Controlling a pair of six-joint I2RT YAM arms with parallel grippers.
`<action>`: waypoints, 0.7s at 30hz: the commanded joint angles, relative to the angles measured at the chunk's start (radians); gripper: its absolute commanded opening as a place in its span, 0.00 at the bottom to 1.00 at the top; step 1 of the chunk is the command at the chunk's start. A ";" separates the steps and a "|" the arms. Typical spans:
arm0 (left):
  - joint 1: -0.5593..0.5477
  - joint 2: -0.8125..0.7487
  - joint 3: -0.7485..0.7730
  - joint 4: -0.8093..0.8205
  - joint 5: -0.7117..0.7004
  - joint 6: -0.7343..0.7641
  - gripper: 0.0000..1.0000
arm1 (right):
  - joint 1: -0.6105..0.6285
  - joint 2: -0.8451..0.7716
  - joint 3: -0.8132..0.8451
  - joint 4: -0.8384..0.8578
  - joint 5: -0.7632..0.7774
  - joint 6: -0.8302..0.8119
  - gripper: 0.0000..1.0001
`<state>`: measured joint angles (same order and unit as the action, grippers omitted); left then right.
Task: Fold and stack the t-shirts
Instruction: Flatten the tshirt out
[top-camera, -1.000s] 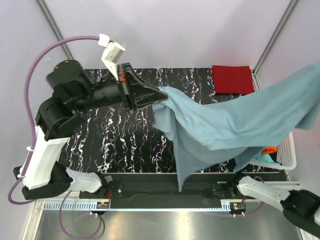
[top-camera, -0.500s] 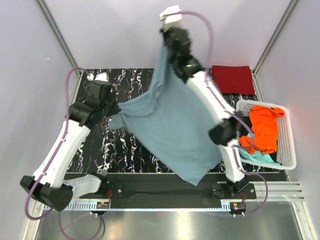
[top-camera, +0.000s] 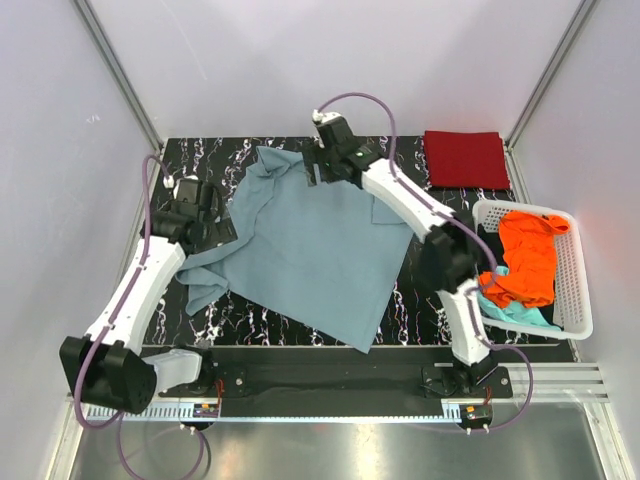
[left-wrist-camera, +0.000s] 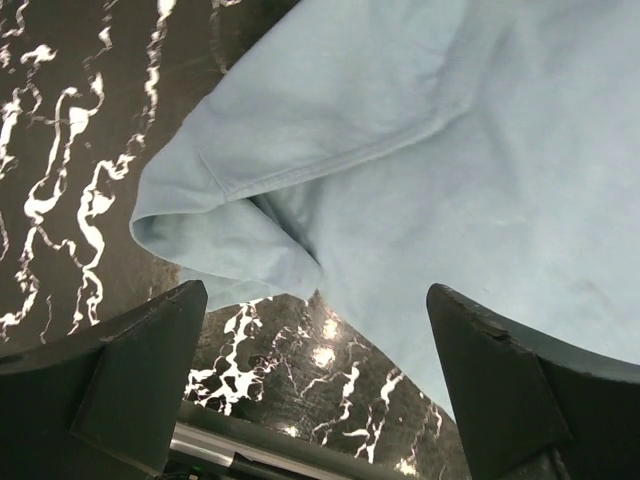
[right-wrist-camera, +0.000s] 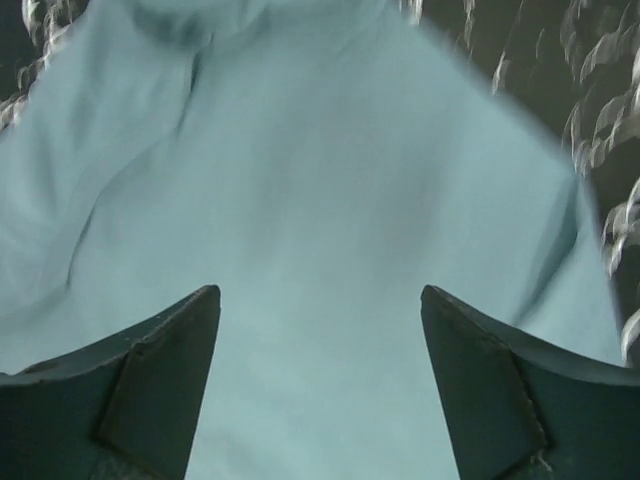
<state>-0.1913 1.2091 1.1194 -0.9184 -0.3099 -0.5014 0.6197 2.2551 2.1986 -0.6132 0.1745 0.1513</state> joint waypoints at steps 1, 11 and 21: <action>-0.007 -0.052 0.005 0.052 0.103 0.058 0.99 | 0.000 -0.297 -0.222 -0.103 -0.200 0.195 0.89; -0.025 0.098 -0.033 0.144 0.302 0.185 0.79 | 0.023 -0.739 -1.066 0.016 -0.506 0.502 0.74; -0.027 0.380 0.079 0.200 0.249 0.212 0.77 | 0.063 -0.757 -1.274 0.069 -0.540 0.576 0.29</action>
<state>-0.2161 1.5963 1.1469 -0.7528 -0.0349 -0.3084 0.6750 1.5082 0.9306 -0.6083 -0.3347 0.6933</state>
